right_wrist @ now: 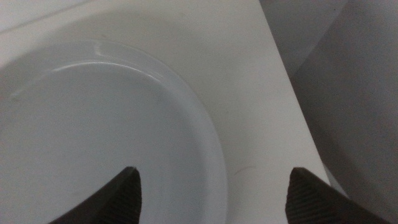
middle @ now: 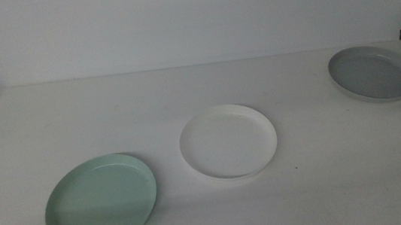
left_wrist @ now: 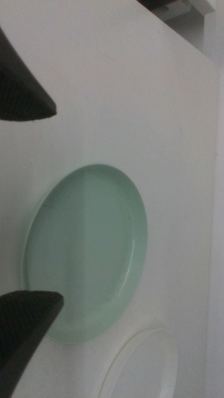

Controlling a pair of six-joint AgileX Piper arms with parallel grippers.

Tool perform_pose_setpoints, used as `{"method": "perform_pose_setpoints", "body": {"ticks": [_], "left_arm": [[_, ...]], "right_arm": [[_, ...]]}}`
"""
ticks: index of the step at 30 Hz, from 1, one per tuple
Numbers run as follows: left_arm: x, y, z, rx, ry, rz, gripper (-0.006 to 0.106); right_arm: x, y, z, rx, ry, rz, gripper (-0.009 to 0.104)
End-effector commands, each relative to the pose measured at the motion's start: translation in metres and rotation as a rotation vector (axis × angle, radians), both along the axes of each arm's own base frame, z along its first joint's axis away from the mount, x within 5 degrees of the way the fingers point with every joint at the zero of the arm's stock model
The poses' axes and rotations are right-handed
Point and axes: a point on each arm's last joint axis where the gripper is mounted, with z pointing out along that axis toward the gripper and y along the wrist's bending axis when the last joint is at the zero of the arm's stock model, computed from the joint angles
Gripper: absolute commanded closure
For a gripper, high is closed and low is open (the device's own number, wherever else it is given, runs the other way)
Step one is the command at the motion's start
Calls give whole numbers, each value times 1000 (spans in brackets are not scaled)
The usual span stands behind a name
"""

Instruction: Stack the three bowls on top of each other.

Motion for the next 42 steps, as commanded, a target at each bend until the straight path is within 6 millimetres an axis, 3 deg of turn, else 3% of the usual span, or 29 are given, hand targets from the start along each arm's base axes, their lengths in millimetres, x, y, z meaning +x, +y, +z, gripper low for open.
{"method": "perform_pose_setpoints", "body": {"ticks": [1, 8, 11, 14, 18, 24, 30, 34, 37, 42], "left_arm": [[1, 1, 5, -25, -75, 16, 10], [1, 1, 5, -25, -75, 16, 10], [1, 1, 5, -25, -75, 16, 10], [1, 1, 5, -25, -75, 16, 10], [1, 1, 5, -25, -75, 16, 10], [1, 1, 5, -25, -75, 16, 10], [1, 1, 5, -25, -75, 16, 10], [1, 1, 5, -25, -75, 16, 10], [1, 1, 5, -25, -75, 16, 10], [1, 1, 5, -25, -75, 16, 10]], "right_arm": [[5, -5, 33, -52, -141, -4, 34], [13, -7, 5, -47, -115, -3, 40], [14, -6, -4, -46, -98, 6, 50], [15, -7, -10, -51, -89, 17, 68], [15, -6, -8, -65, -90, 36, 95], [5, 6, 27, -14, -123, 44, 95], [-42, 64, 72, 56, -271, 151, 95], [-78, 122, 88, 102, -340, 236, 95], [-94, 169, 87, 133, -334, 337, 95], [-100, 233, 76, 188, -310, 452, 95]]}}
